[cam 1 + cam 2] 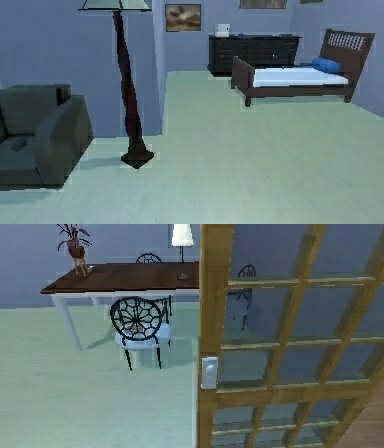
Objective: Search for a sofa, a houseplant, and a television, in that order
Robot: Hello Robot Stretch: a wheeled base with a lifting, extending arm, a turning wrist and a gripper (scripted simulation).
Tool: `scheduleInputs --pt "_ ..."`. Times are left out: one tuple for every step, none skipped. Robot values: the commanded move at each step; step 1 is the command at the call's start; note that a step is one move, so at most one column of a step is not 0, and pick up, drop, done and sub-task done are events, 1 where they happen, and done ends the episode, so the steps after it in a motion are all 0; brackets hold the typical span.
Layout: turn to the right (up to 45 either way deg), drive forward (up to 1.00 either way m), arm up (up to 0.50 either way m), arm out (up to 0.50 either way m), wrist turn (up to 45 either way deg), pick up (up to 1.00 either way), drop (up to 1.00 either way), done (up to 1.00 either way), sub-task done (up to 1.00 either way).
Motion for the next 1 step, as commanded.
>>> scheduleInputs --pt "42.0 0.00 0.00 0.00 0.0 0.00 0.00 0.00 0.00"
